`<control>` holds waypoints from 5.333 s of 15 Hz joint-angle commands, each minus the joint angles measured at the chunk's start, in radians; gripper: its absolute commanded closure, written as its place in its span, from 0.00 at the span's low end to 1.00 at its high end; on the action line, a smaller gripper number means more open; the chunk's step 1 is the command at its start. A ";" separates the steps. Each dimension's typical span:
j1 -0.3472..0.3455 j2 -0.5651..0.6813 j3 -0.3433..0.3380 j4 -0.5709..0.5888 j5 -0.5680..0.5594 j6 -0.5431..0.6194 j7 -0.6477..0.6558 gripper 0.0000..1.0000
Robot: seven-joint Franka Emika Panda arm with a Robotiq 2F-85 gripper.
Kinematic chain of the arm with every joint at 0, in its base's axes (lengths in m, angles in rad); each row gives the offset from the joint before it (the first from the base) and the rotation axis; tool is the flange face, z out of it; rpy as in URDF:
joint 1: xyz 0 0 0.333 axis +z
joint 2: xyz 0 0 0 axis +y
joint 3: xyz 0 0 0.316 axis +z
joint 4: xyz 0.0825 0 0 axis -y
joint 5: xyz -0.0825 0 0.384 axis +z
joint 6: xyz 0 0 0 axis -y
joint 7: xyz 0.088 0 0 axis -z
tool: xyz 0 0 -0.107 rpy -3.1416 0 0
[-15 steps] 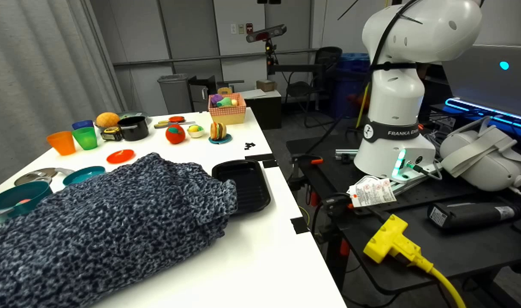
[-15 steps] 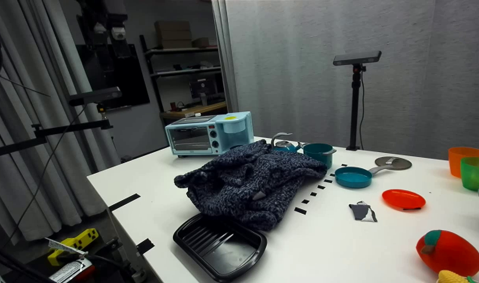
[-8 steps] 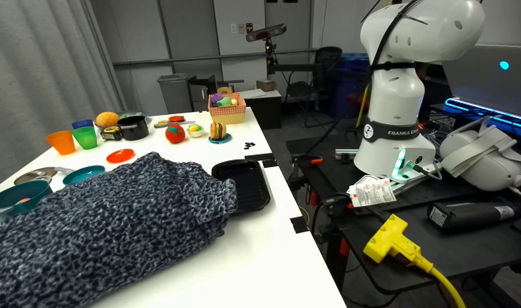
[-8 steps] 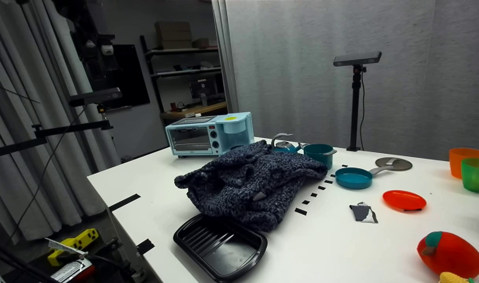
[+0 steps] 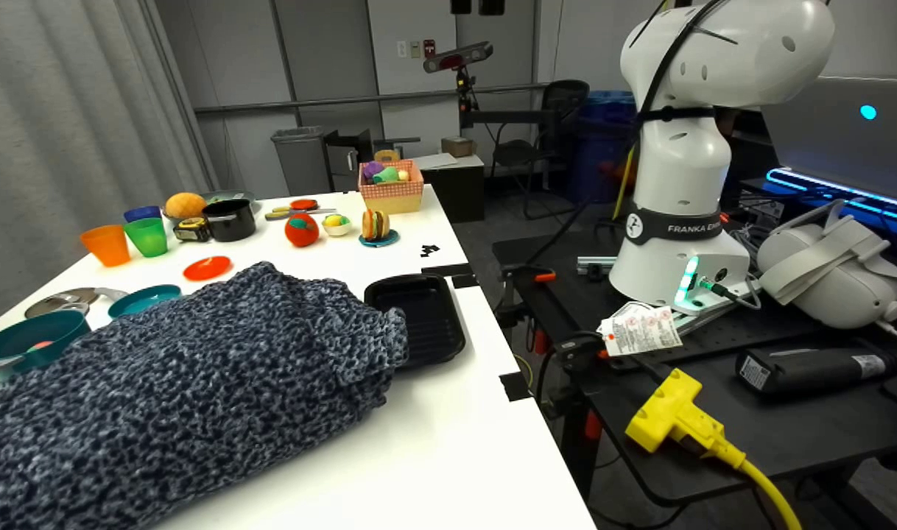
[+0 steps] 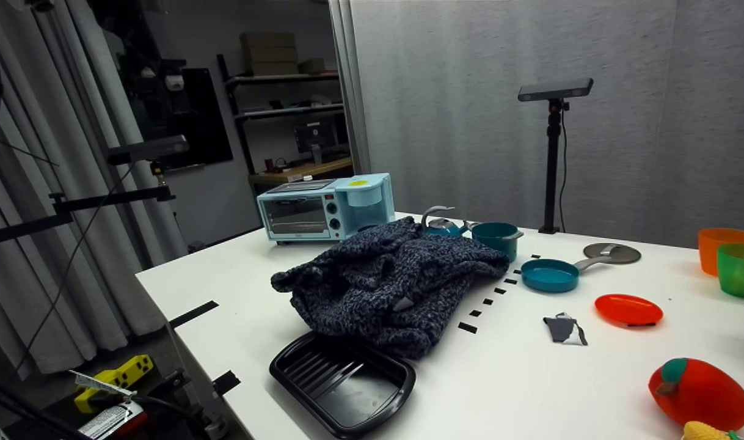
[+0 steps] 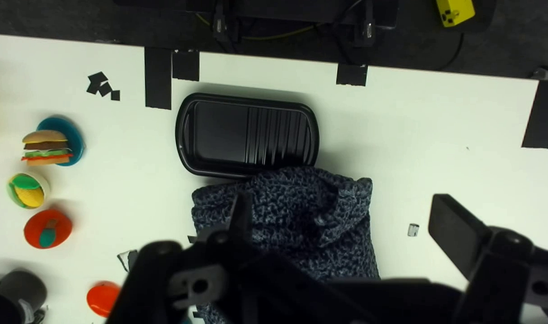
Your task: Unfold the fleece blanket once
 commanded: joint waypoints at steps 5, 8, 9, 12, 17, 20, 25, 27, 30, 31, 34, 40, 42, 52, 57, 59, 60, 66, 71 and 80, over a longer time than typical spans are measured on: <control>-0.035 0.182 -0.044 -0.015 -0.016 0.334 0.008 0.00; -0.047 0.246 -0.071 -0.012 -0.003 0.419 0.006 0.00; -0.038 0.212 -0.058 -0.020 -0.011 0.376 0.005 0.00; -0.042 0.250 -0.071 -0.017 -0.010 0.405 0.004 0.00; -0.041 0.318 -0.075 -0.024 -0.004 0.447 -0.002 0.00; -0.050 0.398 -0.087 -0.018 -0.006 0.513 -0.006 0.00; -0.072 0.556 -0.135 0.006 0.024 0.659 -0.005 0.00; -0.079 0.612 -0.157 0.020 0.054 0.700 0.000 0.00; -0.080 0.605 -0.157 -0.002 0.055 0.698 0.002 0.00; -0.081 0.626 -0.163 0.006 0.066 0.705 0.002 0.00; -0.082 0.654 -0.165 0.023 0.075 0.707 0.002 0.00; -0.073 0.772 -0.174 0.092 0.146 0.755 -0.073 0.00; -0.070 0.822 -0.174 0.134 0.220 0.777 -0.124 0.00; -0.130 1.036 -0.142 0.282 0.422 0.800 -0.330 0.00; -0.175 1.112 -0.112 0.326 0.454 0.783 -0.391 0.00; -0.193 1.140 -0.091 0.345 0.475 0.775 -0.417 0.00; -0.202 1.152 -0.080 0.356 0.486 0.770 -0.429 0.00; -0.239 1.201 -0.034 0.405 0.518 0.758 -0.475 0.25; -0.212 1.162 -0.047 0.380 0.451 0.780 -0.440 0.61; -0.064 0.907 -0.019 0.268 0.274 0.793 -0.326 0.97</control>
